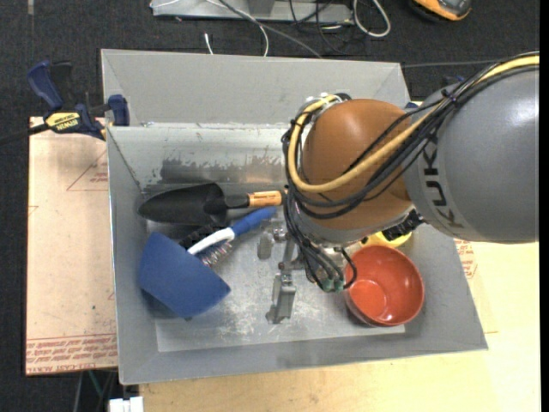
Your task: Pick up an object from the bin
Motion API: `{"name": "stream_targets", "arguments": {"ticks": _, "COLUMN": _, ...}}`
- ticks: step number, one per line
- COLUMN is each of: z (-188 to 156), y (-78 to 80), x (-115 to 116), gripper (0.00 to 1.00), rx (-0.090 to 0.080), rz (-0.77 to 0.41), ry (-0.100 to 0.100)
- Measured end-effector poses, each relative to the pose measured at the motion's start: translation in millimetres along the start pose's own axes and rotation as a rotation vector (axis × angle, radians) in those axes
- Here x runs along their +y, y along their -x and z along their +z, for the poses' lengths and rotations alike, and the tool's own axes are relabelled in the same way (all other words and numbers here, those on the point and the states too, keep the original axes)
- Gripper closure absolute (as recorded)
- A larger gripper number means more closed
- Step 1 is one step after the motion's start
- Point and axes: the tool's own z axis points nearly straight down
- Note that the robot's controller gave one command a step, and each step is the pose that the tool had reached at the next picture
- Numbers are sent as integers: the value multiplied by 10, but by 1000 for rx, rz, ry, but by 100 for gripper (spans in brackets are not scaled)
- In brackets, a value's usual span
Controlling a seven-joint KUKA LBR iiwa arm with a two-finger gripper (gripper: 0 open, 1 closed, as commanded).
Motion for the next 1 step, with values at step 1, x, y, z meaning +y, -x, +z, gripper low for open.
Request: {"name": "stream_targets", "arguments": {"ticks": 1, "z": 1378, "y": 262, "x": 743, "gripper": 0, "rx": -4, "rz": -139, "ry": 2}}
